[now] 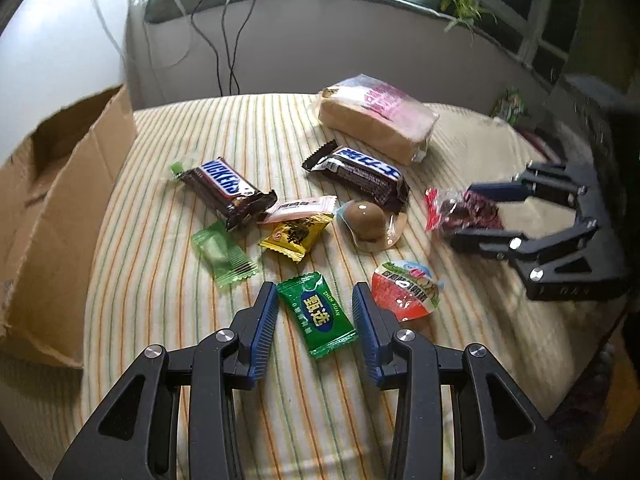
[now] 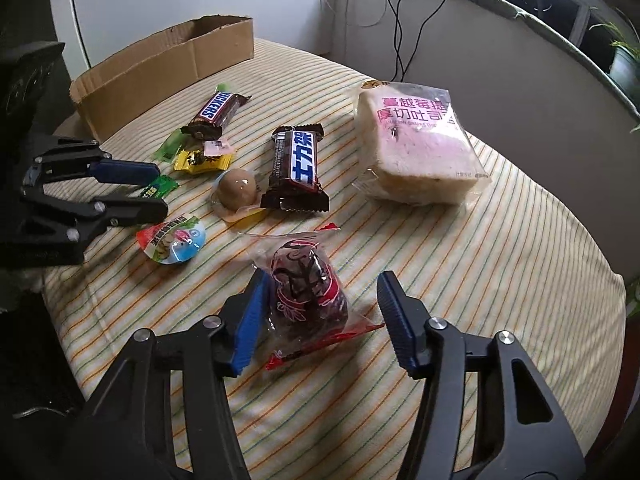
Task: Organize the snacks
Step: 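Grasp the green candy with the left tool while the right tool grasps another chocolate bag, then carry both items into the cardboard box and open both tools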
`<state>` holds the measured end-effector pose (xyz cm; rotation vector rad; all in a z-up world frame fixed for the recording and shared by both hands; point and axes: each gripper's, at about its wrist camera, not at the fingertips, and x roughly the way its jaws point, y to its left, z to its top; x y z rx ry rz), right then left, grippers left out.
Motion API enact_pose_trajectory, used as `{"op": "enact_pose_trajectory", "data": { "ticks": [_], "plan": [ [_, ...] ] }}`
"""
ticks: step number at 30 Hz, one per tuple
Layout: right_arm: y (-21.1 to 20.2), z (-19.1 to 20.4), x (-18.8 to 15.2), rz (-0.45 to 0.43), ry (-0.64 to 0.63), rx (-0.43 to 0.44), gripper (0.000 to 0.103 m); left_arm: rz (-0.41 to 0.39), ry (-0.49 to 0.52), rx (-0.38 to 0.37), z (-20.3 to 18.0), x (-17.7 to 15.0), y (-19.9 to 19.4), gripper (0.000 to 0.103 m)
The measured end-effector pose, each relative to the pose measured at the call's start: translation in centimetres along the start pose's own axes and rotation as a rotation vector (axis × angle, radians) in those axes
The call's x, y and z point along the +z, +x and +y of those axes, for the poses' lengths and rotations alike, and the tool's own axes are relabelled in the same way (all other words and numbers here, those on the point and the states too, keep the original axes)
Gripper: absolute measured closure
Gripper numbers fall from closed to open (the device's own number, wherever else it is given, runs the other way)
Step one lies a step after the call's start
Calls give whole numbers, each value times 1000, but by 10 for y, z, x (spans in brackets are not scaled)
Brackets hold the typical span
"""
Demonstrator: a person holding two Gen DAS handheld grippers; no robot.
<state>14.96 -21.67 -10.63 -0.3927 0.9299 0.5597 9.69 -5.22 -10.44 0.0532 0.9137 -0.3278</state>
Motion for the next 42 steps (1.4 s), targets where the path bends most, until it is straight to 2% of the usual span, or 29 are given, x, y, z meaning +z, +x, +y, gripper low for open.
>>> {"op": "enact_pose_trajectory", "data": {
  "ticks": [2,5,9,13,20,27,35,42],
  "plan": [
    [0,0,0,0,5,-3,47,-4,22,17,-3,-1,0,66],
    [3,-2,3,6,22,-3,56,-12,43,38,-5,-2,1,70],
    [6,-3,3,9,41,-1,60,-20,55,49,-3,-4,-1,82],
    [4,-3,2,10,56,-4,68,-25,46,41,0,-5,-3,83],
    [-3,-3,0,2,81,-23,69,-40,31,31,3,-7,-12,84],
    [-20,-2,7,-32,107,-28,69,-92,9,20,11,-3,-34,84],
    [-34,16,37,-82,98,-24,69,-156,-31,28,35,3,-60,84],
    [-32,42,73,-117,72,3,69,-198,-79,69,73,8,-78,84]
  ]
}}
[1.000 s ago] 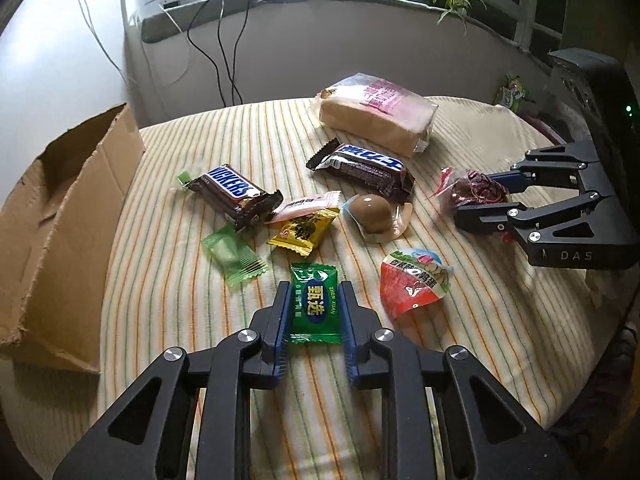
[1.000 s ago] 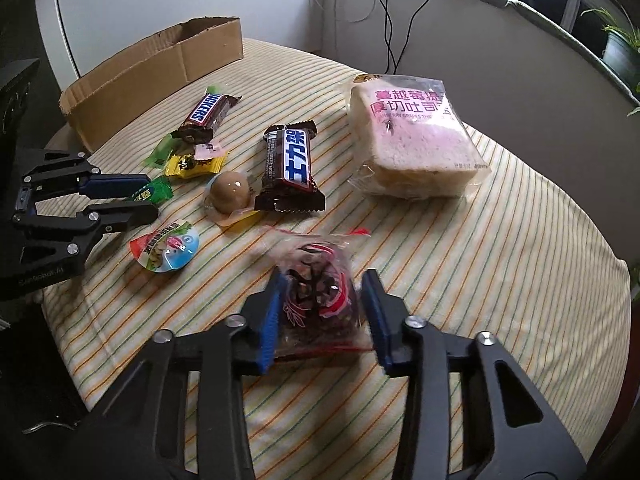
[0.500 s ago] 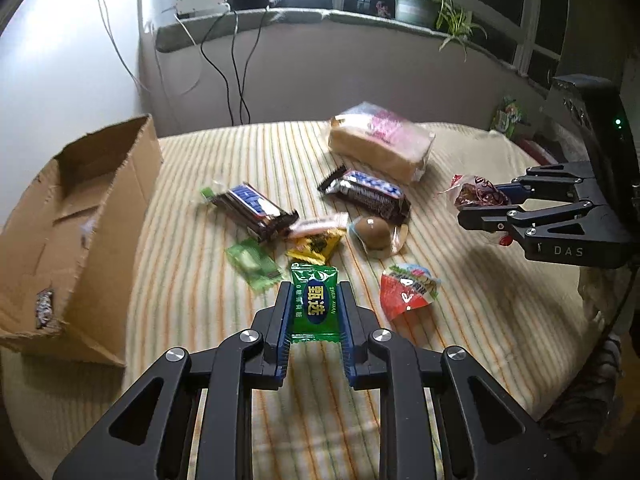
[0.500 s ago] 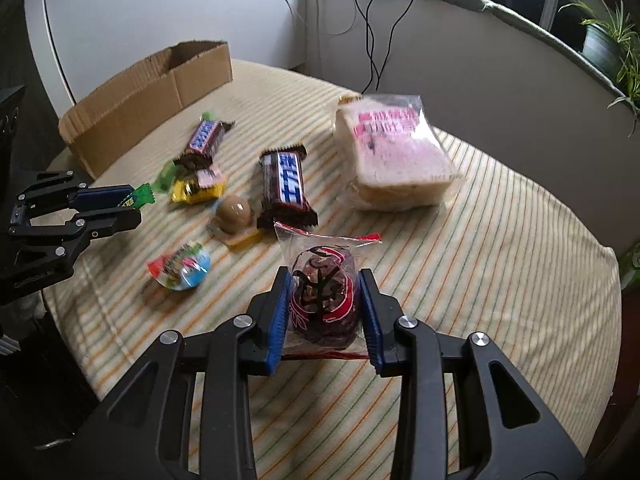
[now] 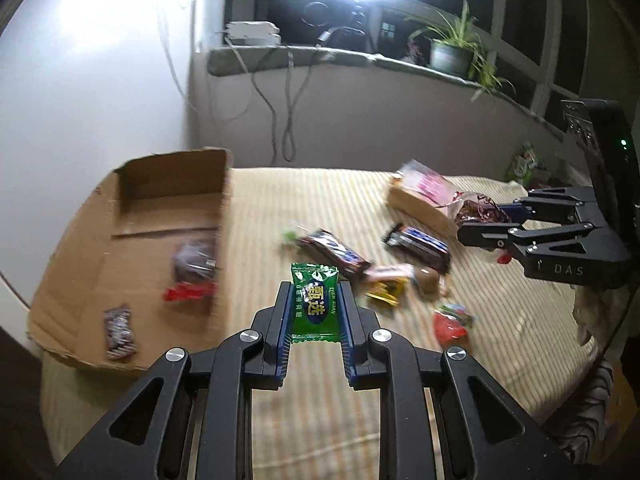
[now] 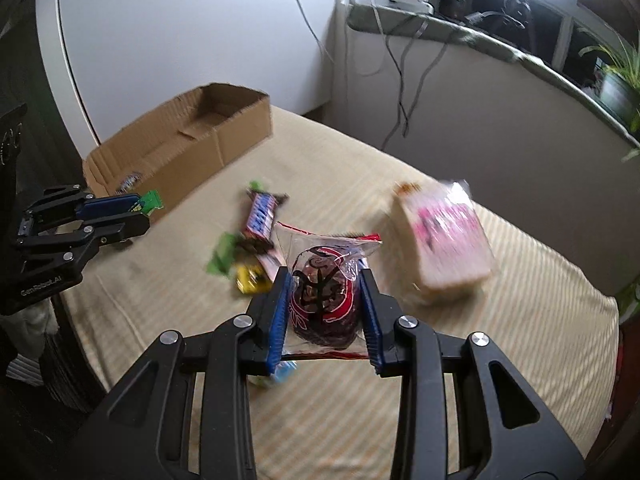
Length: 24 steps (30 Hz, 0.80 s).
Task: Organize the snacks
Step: 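Carry both items into the cardboard box and open both tools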
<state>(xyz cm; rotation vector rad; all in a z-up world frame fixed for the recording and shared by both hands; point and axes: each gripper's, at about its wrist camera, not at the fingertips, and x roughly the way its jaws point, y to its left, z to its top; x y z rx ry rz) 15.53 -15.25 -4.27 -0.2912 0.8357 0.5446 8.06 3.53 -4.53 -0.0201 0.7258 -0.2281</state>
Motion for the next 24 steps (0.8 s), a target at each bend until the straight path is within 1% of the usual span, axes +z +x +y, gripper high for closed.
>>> {"op": "enact_pose_trajectory", "data": {
  "ticks": [7,15,24],
  "plan": [
    [12,36,36,-34,-33,48,69,-32,-38,62,42,7,-10,84],
    [29,84,67,-52,-64,115,69,-43,-93,127,90,9,-11,84],
    [51,130,87,-49,-119,169,69,-44,-142,170,127,7,-7,84]
  ]
}}
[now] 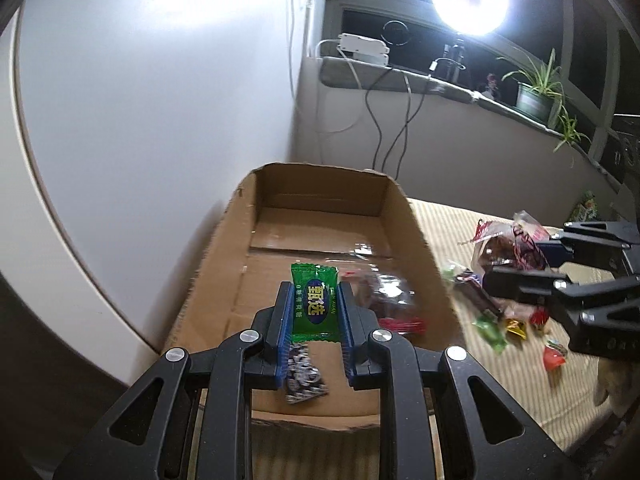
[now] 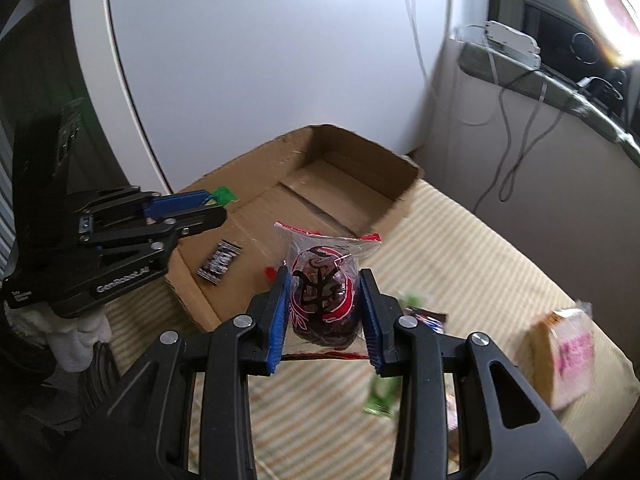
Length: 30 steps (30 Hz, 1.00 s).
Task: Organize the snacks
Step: 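Carry both items into the cardboard box and open both tools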
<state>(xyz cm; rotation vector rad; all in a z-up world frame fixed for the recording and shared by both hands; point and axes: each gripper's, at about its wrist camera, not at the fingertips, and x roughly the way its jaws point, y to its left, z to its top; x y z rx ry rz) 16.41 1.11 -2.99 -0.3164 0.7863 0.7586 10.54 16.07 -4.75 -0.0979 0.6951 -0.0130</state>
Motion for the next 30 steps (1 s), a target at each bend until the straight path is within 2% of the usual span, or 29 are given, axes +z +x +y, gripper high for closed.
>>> {"op": "enact_pose_trajectory", "data": {
  "ticks": [10,18,20,22,23,24,30],
  "plan": [
    [30,25,9,34,-40,43,69,8,-19,5,16,0,6,84],
    [36,33,11,29,-68,53,68,7,-15,3,15,2,7,81],
    [36,33,11,28,-73,51,63,5,-13,7,15,2,7,80],
    [34,34,12,20,-76,40,44,3,-13,14,15,2,6,75],
    [33,33,12,14,-77,39,41,2,-16,14,16,2,6,72],
    [32,33,12,8,-77,39,41,1,-17,16,16,3,6,67],
    [25,32,11,-6,-69,28,41,-7,-17,18,14,3,2,67]
  ]
}}
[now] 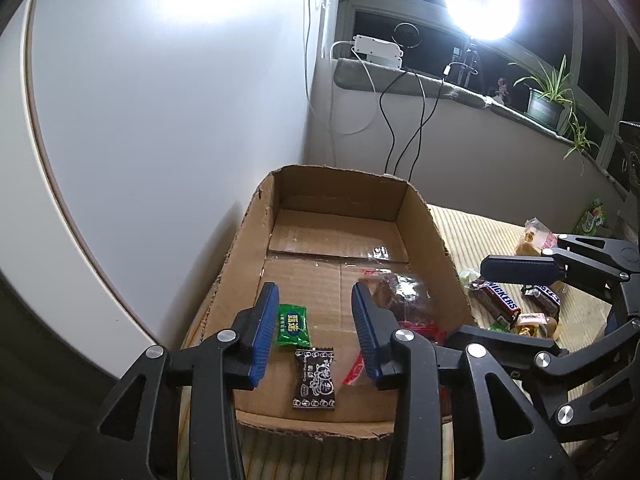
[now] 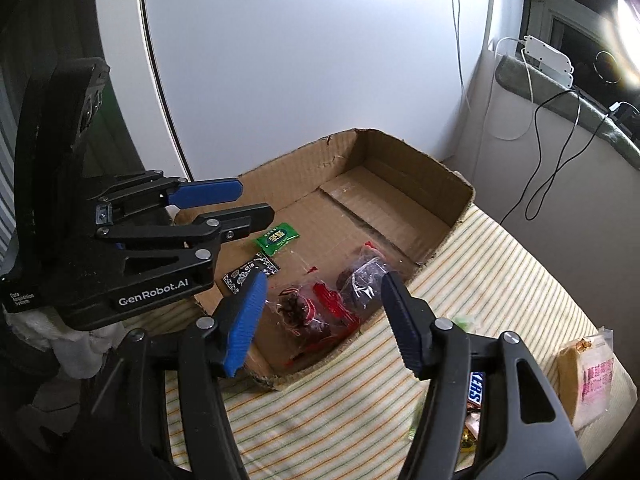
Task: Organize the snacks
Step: 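Carry both items into the cardboard box and open both tools, then grasp the light green candy with the left tool while the right tool grasps the round candy cup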
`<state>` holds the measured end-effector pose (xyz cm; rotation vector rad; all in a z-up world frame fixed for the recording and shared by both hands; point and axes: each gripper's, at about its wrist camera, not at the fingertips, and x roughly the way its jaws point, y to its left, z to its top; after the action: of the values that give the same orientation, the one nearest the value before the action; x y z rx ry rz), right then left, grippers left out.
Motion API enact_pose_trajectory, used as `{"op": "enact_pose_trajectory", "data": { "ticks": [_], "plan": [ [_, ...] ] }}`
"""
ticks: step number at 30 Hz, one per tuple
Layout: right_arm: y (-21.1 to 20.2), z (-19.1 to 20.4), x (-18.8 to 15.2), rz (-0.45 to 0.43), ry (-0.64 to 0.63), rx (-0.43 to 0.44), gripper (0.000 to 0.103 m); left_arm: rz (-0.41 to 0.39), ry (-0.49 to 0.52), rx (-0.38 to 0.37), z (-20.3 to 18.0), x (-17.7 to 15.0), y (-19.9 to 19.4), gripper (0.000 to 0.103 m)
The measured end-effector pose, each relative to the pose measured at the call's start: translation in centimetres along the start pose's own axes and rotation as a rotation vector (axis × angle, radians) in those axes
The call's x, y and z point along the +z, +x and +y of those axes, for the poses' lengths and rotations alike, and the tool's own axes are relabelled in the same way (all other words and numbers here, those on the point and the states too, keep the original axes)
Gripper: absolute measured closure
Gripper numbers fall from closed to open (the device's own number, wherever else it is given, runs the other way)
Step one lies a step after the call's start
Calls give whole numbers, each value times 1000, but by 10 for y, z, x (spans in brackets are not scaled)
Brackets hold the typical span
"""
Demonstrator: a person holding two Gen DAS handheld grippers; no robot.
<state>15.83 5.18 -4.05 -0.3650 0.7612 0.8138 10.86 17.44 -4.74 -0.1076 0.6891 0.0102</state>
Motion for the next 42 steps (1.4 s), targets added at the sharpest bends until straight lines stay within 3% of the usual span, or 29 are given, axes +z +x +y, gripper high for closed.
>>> {"op": "enact_pose_trajectory", "data": {
  "ticks": [11,21,30,42],
  "plan": [
    [-40,-17,-21,-29,43,-48,38,-32,9,-36,-23,2,-23,67],
    [-91,-80,-79,-29,204,-171,37,-42,48,-136,-70,-2,-37,67],
    [-113,-104,-138,38,269,-237,37,30,102,-239,-123,-21,-27,67],
    [-92,-94,-175,81,302,-154,37,165,134,-279,-160,-49,14,67]
  ]
}}
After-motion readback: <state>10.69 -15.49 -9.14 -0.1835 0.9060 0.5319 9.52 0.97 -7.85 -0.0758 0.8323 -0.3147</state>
